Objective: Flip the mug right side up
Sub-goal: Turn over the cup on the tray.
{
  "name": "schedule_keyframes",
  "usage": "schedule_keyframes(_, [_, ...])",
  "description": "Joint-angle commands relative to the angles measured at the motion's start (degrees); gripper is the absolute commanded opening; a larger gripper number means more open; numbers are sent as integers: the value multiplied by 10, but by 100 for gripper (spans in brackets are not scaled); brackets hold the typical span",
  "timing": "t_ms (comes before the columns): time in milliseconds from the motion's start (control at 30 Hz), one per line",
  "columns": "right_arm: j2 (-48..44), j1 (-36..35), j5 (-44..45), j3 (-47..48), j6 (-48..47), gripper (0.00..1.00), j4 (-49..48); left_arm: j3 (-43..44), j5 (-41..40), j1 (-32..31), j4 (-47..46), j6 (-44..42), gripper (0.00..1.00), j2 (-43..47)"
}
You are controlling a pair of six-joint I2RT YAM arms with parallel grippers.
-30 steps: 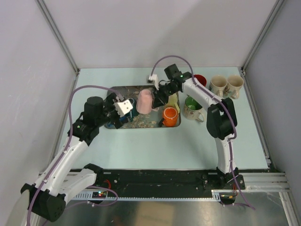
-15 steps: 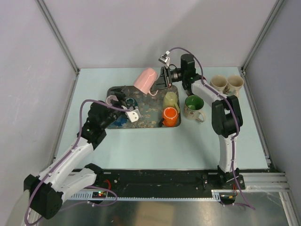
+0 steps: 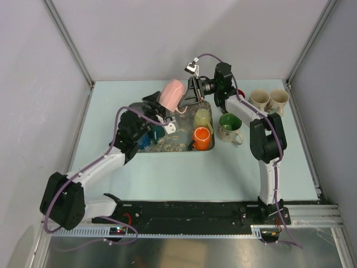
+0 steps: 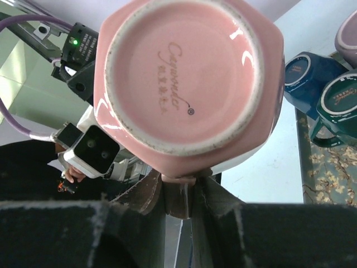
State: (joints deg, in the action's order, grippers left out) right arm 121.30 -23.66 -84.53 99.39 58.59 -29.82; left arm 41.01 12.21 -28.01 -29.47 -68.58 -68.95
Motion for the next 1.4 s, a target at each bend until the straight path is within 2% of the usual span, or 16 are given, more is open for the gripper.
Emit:
schedule_keyframes(0, [-13, 3, -80, 29, 10, 0, -40, 58, -4, -5, -96, -15, 54, -23])
schedule_keyframes(200, [-13, 10, -62, 24, -9, 0, -16, 65, -6, -5, -102, 19, 12, -18])
schedule_keyframes(267, [-13, 14, -49, 24, -25, 7, 2, 61, -11, -5, -102, 33, 3, -11])
schedule_keyframes(333, [-17, 21, -26, 23, -57, 18, 36, 57, -21, -5, -98, 49, 1, -3])
schedule_keyframes(400, [-27, 33, 21, 31, -135, 33, 129, 56, -37, -4, -77, 70, 0, 8])
schedule_keyframes(467, [-40, 43, 84, 63, -260, 44, 277, 65, -57, -5, -27, 98, 0, 23])
schedule_keyframes(533, [-53, 47, 158, 99, -401, 55, 420, 91, -74, -4, 68, 131, 0, 37])
schedule_keyframes(600, [-74, 46, 226, 115, -528, 62, 511, 123, -93, -5, 158, 174, 0, 45])
schedule_keyframes(667, [-108, 42, 284, 91, -624, 69, 543, 164, -110, -5, 244, 220, 0, 43])
schedule_keyframes(767, [-191, 31, 358, -20, -734, 92, 490, 225, -141, -5, 363, 294, 0, 26])
schedule_keyframes(800, [-219, 19, 380, -56, -797, 96, 474, 243, -154, -5, 388, 323, 0, 17])
schedule_keyframes(900, [-300, -26, 450, -167, -968, 99, 463, 284, -196, -5, 436, 388, 0, -4])
schedule_keyframes(1000, [-328, -79, 514, -203, -1072, 98, 503, 329, -210, -5, 480, 446, 0, -30])
schedule_keyframes(1100, [-328, -109, 561, -208, -1081, 90, 497, 362, -211, -5, 511, 482, 0, -52])
schedule_keyframes(1367, [-293, -164, 711, -195, -1098, 83, 394, 389, -201, -5, 555, 510, 0, -76])
